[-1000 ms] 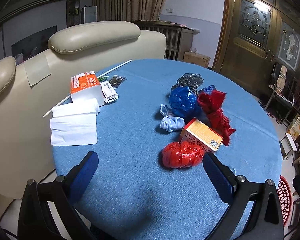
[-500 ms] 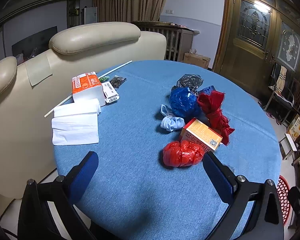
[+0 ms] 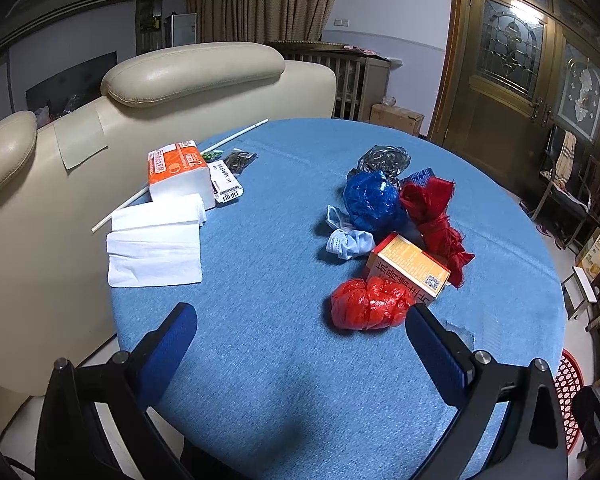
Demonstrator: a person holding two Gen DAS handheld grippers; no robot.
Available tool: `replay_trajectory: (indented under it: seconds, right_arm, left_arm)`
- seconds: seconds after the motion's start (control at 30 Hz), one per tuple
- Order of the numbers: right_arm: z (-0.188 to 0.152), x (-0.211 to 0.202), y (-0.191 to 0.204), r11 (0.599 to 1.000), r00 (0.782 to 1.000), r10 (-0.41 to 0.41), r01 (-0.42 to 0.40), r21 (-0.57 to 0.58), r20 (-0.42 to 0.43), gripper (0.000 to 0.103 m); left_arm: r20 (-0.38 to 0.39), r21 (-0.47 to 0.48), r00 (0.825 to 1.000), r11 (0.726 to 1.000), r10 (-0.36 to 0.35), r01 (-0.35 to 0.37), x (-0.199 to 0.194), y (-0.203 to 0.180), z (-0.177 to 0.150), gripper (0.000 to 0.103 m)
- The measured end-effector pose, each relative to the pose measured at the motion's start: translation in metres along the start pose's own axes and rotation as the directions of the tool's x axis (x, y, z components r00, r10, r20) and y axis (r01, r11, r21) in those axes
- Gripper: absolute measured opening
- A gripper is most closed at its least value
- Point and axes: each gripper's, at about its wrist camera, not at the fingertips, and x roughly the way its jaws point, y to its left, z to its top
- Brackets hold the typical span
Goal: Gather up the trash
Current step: 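Move right gripper toward clear plastic container while left gripper approaches red plastic bag, then grasp clear plastic container with right gripper while left gripper grasps red plastic bag ball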
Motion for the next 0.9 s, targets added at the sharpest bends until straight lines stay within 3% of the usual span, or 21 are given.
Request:
replay_trajectory:
  seconds: [0.57, 0.9]
  right_arm:
    - [-0.003, 0.000, 0.004, 1.000, 1.000, 0.016, -0.016, -0.005, -0.003, 0.103]
    - [-0.009, 0.017, 0.004, 0.999, 0.998, 0.034, -0.034, 0.006, -0.055, 0.103]
  left_arm:
    - [0.000, 0.000, 1.000, 1.000, 0.009, -0.009, 0.002, 0.000, 0.000, 0.103]
    - [0.001, -0.018, 1.000, 0.999, 0.028, -0.028, 0.006, 0.012, -0.003, 0.103]
